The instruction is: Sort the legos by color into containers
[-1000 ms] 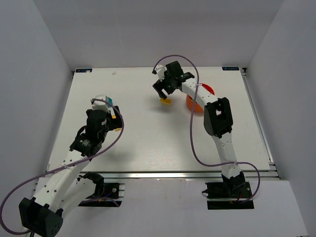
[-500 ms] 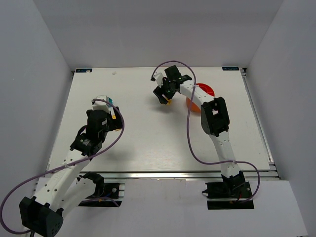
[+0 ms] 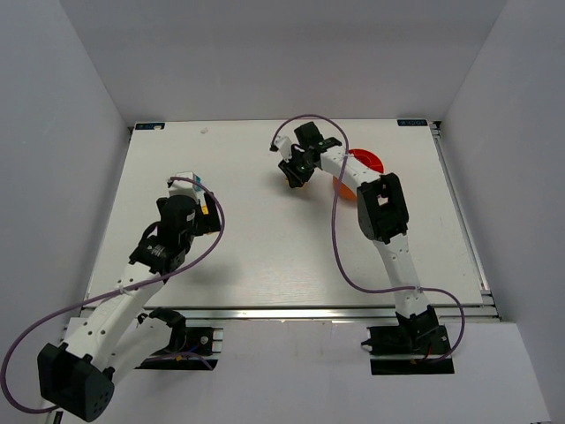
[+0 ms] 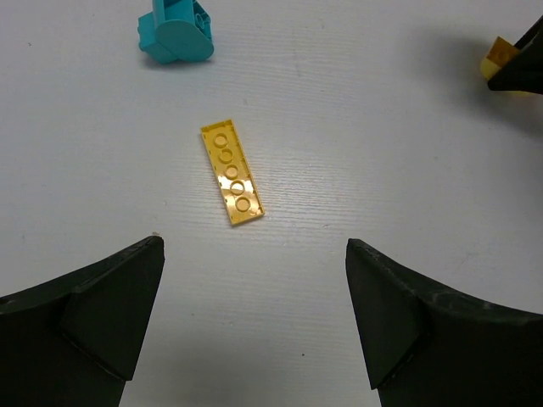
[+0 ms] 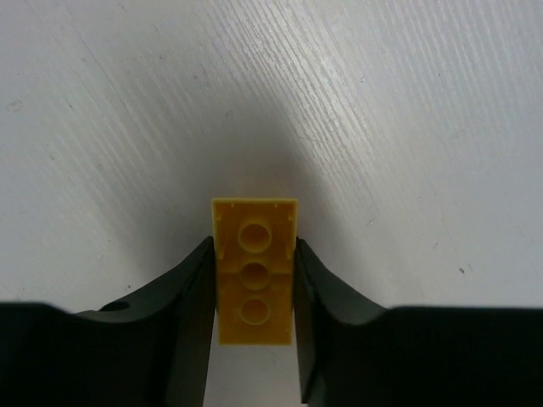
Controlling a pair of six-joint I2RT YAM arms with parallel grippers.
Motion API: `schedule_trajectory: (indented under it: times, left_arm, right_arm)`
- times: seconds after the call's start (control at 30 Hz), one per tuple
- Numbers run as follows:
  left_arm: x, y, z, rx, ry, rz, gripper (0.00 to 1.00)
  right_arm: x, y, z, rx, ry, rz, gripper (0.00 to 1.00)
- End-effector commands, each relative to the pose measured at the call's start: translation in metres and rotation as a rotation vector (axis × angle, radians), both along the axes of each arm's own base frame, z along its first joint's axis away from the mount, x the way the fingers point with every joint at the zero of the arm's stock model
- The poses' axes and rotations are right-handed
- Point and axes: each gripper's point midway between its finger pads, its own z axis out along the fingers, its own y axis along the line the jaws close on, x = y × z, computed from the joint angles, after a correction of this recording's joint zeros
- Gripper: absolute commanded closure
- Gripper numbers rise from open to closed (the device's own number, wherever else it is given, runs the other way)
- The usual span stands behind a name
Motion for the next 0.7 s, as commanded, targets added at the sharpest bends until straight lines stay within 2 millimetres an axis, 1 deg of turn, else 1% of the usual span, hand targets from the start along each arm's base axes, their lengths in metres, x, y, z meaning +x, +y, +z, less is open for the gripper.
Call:
schedule_trajectory:
  times: [0.0, 0.03, 0.07, 0.1, 0.13, 0.17, 0.2, 0.23, 0.27, 0.3, 0.33, 0.37, 0.4, 0.43, 0.47, 0.5, 0.57, 0.6, 0.63, 0.67]
  left_arm:
    - [0.001, 0.005, 0.003, 0.001, -0.008, 0.030, 0.03]
    - [0.000, 0.006, 0.001, 0.006, -0.001, 0.033, 0.03]
    - [0.001, 0.006, 0.001, 0.005, -0.001, 0.035, 0.03]
    - [0.001, 0.006, -0.001, 0.006, 0.004, 0.039, 0.03]
    - [0.001, 0.007, -0.002, 0.008, 0.009, 0.044, 0.03]
    - [0.001, 0.007, -0.009, 0.010, 0.026, 0.055, 0.03]
    - [0.002, 0.007, -0.013, 0.015, 0.037, 0.060, 0.03]
    - [0.002, 0.008, -0.018, 0.021, 0.060, 0.068, 0.03]
    - [0.002, 0.008, -0.022, 0.014, 0.081, 0.086, 0.03]
    - [0.005, 0.007, -0.026, 0.020, 0.105, 0.093, 0.03]
    - [0.003, 0.008, -0.031, 0.030, 0.130, 0.098, 0.03]
    - [0.004, 0.008, -0.033, 0.028, 0.140, 0.105, 0.02]
    - [0.005, 0.007, -0.037, 0.033, 0.156, 0.105, 0.02]
    - [0.005, 0.007, -0.038, 0.033, 0.159, 0.103, 0.02]
    - [0.005, 0.006, -0.039, 0.032, 0.163, 0.100, 0.02]
    - [0.005, 0.006, -0.038, 0.030, 0.161, 0.099, 0.02]
    - [0.005, 0.006, -0.037, 0.031, 0.156, 0.100, 0.02]
    - [0.004, 0.007, -0.037, 0.031, 0.156, 0.100, 0.02]
    - [0.004, 0.007, -0.037, 0.031, 0.156, 0.100, 0.02]
    - [0.005, 0.007, -0.037, 0.032, 0.157, 0.100, 0.02]
  right_arm:
    - [-0.002, -0.002, 0.004, 0.020, 0.010, 0.005, 0.72]
    - [-0.003, -0.001, 0.009, 0.030, 0.010, 0.009, 0.78]
    - [-0.006, 0.001, 0.015, 0.055, 0.020, 0.018, 0.80]
    - [-0.007, 0.002, 0.035, 0.088, 0.003, 0.022, 0.85]
    - [-0.016, 0.004, 0.041, 0.121, 0.030, 0.036, 0.87]
    - [-0.032, 0.015, 0.059, 0.219, 0.084, 0.088, 0.90]
    - [-0.037, 0.009, 0.097, 0.286, 0.061, 0.104, 0.92]
    - [-0.049, 0.012, 0.114, 0.343, 0.074, 0.135, 0.93]
    - [-0.068, 0.006, 0.112, 0.372, 0.121, 0.146, 0.94]
    - [-0.078, 0.001, 0.161, 0.476, 0.064, 0.188, 0.94]
    - [-0.089, -0.003, 0.176, 0.514, 0.050, 0.208, 0.94]
    - [-0.107, -0.010, 0.169, 0.534, 0.086, 0.216, 0.94]
    - [-0.109, -0.026, 0.206, 0.571, -0.015, 0.218, 0.94]
    - [-0.115, -0.034, 0.211, 0.580, -0.032, 0.212, 0.95]
    - [-0.126, -0.043, 0.200, 0.578, -0.016, 0.198, 0.95]
    - [-0.127, -0.059, 0.225, 0.600, -0.100, 0.183, 0.96]
    - [-0.131, -0.075, 0.229, 0.605, -0.151, 0.140, 0.96]
    - [-0.134, -0.090, 0.231, 0.613, -0.209, 0.105, 0.97]
    - [-0.132, -0.103, 0.229, 0.625, -0.220, 0.048, 0.98]
    - [-0.127, -0.112, 0.250, 0.646, -0.347, 0.030, 0.99]
